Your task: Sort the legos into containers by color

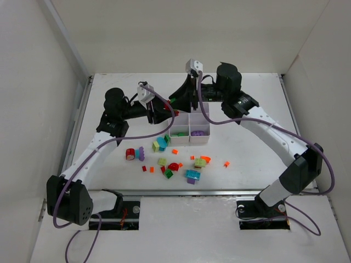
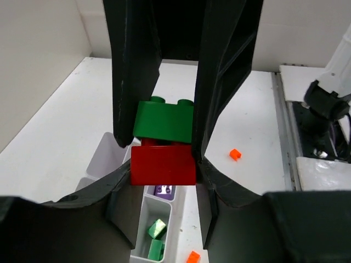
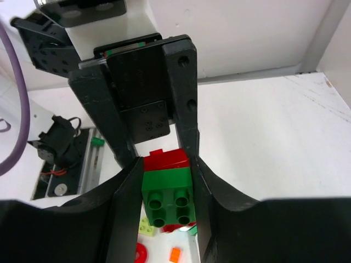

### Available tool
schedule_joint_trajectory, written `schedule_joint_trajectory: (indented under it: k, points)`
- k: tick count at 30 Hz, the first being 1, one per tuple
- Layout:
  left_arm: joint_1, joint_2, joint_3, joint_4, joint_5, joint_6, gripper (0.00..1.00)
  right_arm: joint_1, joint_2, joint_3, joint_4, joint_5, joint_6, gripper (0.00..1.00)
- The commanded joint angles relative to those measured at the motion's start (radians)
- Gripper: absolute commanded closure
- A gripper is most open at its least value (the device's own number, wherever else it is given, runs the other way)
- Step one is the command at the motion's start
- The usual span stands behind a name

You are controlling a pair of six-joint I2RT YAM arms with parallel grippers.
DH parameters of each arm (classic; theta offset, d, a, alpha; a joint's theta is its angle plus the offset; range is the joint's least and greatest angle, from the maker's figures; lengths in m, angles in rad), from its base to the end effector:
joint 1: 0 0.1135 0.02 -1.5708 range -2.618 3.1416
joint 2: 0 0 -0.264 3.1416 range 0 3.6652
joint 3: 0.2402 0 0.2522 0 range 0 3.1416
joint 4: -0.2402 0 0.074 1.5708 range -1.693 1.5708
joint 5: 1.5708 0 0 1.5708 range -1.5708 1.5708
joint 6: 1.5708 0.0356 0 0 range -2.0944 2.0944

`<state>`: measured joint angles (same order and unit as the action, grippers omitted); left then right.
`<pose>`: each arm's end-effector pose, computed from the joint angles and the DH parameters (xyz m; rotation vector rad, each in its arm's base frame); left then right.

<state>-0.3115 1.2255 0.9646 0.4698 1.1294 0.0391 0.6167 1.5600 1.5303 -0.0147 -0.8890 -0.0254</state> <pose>0.2472 -0.1134 0.3752 1.1620 1.0439 -0.9786 0.2778 0.2308 0.4259 -1.1767 1.2668 1.1554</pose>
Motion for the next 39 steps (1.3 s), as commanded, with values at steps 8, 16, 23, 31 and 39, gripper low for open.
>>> schedule_joint_trajectory:
  k: [8, 16, 23, 31, 39]
  points:
    - [0.077, -0.067, -0.082, -0.332, -0.338, 0.297, 1.00, -0.055, -0.025, -0.087, 0.058, 0.123, 0.016, 1.00]
    - [0.130, -0.112, -0.150, -0.344, -0.428, 0.288, 1.00, -0.058, 0.099, -0.180, 0.058, 0.188, -0.013, 1.00]
    - [0.130, -0.121, -0.159, -0.344, -0.465, 0.288, 1.00, -0.015, 0.207, -0.170, 0.027, 0.274, -0.044, 0.97]
    - [0.130, -0.121, -0.159, -0.335, -0.474, 0.288, 1.00, 0.012, 0.241, -0.170, -0.064, 0.334, -0.110, 0.90]
    - [0.140, -0.103, -0.159, -0.313, -0.465, 0.288, 1.00, 0.012, 0.252, -0.191, -0.085, 0.395, -0.110, 0.61]
